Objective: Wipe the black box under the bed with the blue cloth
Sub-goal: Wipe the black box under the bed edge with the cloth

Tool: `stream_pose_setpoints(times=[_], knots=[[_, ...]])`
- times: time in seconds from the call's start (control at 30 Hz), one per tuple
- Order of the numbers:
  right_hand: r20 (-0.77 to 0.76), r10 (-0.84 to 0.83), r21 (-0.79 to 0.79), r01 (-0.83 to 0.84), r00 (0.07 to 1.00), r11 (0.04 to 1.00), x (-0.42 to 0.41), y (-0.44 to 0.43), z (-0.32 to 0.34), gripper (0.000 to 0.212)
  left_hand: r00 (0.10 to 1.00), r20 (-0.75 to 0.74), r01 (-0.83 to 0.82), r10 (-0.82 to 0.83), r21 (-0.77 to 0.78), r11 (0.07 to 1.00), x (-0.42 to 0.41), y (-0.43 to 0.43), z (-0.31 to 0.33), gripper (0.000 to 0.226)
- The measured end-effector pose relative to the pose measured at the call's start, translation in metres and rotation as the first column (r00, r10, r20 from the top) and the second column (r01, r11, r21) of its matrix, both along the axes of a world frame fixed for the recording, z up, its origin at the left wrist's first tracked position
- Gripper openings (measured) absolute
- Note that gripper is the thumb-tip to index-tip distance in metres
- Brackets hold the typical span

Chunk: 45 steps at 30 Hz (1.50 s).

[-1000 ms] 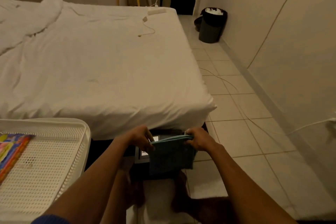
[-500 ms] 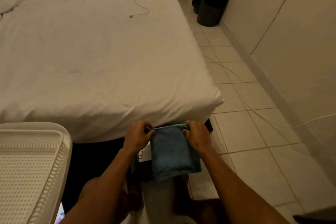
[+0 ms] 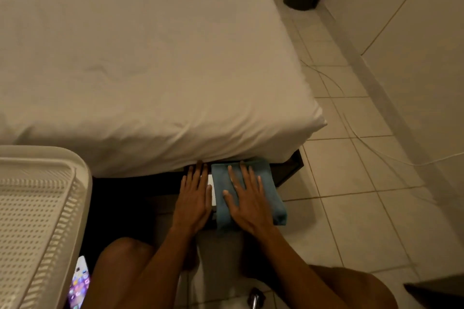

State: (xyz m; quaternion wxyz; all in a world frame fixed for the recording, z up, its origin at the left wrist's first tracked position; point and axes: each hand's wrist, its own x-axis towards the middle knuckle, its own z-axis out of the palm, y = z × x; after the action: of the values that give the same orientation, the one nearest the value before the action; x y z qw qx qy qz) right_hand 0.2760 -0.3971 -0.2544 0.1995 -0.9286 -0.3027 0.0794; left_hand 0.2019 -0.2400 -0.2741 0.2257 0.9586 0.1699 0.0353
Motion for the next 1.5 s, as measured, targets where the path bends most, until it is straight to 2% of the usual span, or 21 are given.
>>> stream_pose_setpoints(times=[0.1, 0.77, 0.93, 1.1, 1.3, 1.4, 1.5], knots=[[0.037, -0.003, -0.013, 0.004, 0.999, 1.0, 0.0, -0.003, -0.002, 0.065, 0.998, 0.027, -0.053, 0.051, 0.065, 0.997, 0.002, -0.004, -0.009, 0.059], [-0.014, -0.061, -0.047, 0.061, 0.998, 0.997, -0.019, -0.017, 0.0, 0.066, 1.0, -0.013, 0.0, 0.0, 0.001, 1.0, -0.007, -0.019, -0.004, 0.061], [-0.04, -0.013, -0.02, 0.012, 0.999, 1.0, -0.022, -0.024, -0.001, 0.067, 0.997, -0.005, -0.072, 0.072, 0.021, 0.997, -0.023, -0.034, -0.01, 0.06], [-0.043, -0.033, -0.021, 0.032, 0.999, 0.999, -0.022, -0.024, -0.002, 0.067, 0.996, 0.033, -0.079, 0.078, 0.02, 0.997, -0.006, -0.03, -0.007, 0.057], [-0.042, -0.01, -0.067, 0.007, 0.999, 0.998, -0.021, -0.035, -0.001, 0.066, 0.995, 0.035, -0.093, 0.09, 0.114, 0.989, 0.0, -0.026, -0.008, 0.055], [-0.034, -0.052, -0.123, 0.048, 0.998, 0.991, -0.023, -0.04, -0.003, 0.065, 0.997, 0.017, -0.083, 0.081, 0.142, 0.986, -0.002, -0.028, -0.008, 0.057], [0.006, -0.159, -0.12, 0.158, 0.987, 0.98, -0.016, -0.022, -0.005, 0.063, 0.997, 0.01, -0.078, 0.078, 0.131, 0.988, -0.001, -0.027, -0.008, 0.058]])
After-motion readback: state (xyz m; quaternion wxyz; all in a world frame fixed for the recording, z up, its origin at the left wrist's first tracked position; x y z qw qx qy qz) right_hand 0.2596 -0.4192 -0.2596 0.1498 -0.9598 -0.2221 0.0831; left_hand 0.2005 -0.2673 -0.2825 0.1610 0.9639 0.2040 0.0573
